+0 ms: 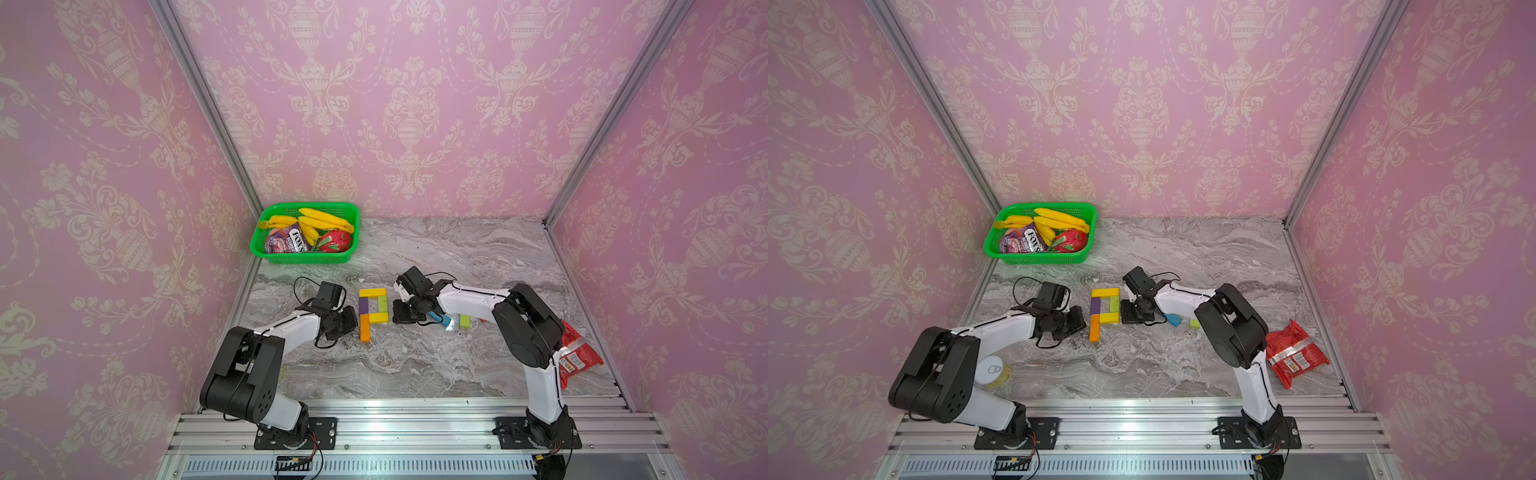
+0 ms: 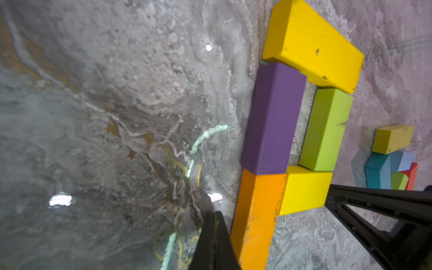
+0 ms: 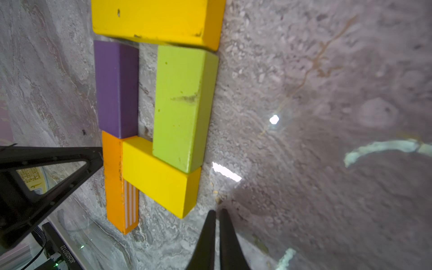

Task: Assemble the letter p with building blocks
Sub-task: Assemble the building block at the center of the board, then adjust the building block at the center of the board.

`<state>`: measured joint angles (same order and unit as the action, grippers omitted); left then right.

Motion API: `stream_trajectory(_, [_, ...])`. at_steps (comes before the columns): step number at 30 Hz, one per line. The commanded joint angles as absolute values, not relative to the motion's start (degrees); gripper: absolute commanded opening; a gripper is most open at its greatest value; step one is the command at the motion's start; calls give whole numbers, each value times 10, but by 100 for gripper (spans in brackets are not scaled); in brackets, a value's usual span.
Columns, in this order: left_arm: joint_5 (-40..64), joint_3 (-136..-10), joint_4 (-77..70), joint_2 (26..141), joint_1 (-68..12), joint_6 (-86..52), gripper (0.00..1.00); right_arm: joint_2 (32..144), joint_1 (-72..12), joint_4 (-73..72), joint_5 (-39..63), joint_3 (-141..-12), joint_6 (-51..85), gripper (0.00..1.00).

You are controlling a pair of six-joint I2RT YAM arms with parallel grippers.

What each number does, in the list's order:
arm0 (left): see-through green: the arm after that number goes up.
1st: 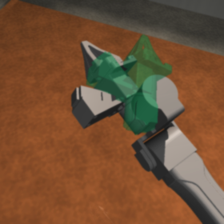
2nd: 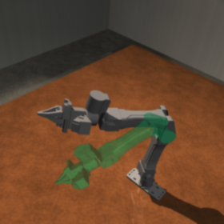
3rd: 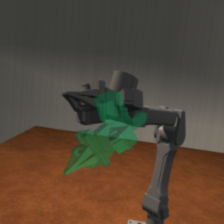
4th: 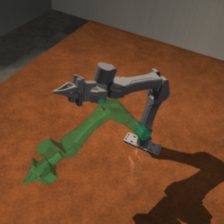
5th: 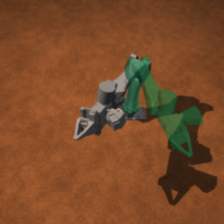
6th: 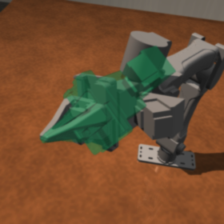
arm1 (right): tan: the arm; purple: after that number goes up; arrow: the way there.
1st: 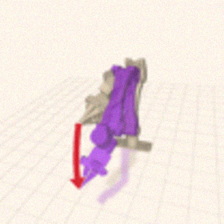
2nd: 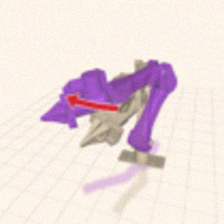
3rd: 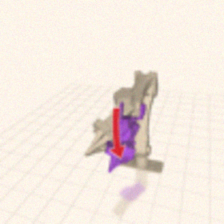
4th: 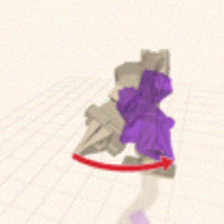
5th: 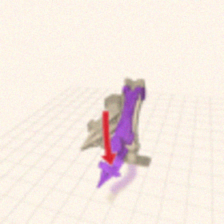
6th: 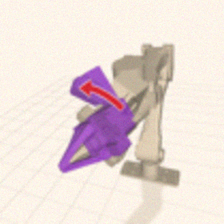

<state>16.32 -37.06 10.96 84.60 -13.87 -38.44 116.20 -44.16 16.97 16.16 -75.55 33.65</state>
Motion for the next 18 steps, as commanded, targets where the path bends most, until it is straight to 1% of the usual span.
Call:
stream_trajectory(1, [127,-365,144,802,-134,-381,0,1138,-436,206,98,-735,336,15])
stream_trajectory(4, [116,-367,158,757,-134,-380,0,1110,-432,213,64,-733,317,21])
stream_trajectory(5, [112,-369,165,744,-134,-379,2,1100,-432,214,52,-732,311,27])
stream_trajectory(6, [107,-371,172,729,-134,-377,6,1088,-429,213,39,-728,306,31])
stream_trajectory(7, [103,-372,179,713,-134,-376,10,1077,-426,211,28,-725,301,34])
stream_trajectory(8, [102,-372,181,700,-134,-375,12,1066,-423,210,18,-721,297,39])
stream_trajectory(9, [106,-370,183,686,-134,-373,15,1056,-421,209,4,-717,292,49])
stream_trajectory(10, [110,-368,183,674,-134,-373,18,1043,-417,210,-11,-714,286,57])
stream_trajectory(11, [113,-365,180,664,-134,-374,21,1032,-414,211,-24,-710,283,63])
stream_trajectory(13, [130,-357,171,646,-135,-376,29,1005,-402,197,-43,-694,288,85])
stream_trajectory(14, [140,-355,167,642,-136,-376,34,992,-393,183,-39,-684,291,90])
stream_trajectory(15, [152,-353,161,639,-137,-376,38,981,-382,172,-35,-673,295,100])
stream_trajectory(17, [177,-353,150,640,-139,-377,46,972,-362,172,-22,-670,289,100])
stream_trajectory(18, [190,-354,143,642,-141,-378,51,973,-352,188,-20,-677,283,100])
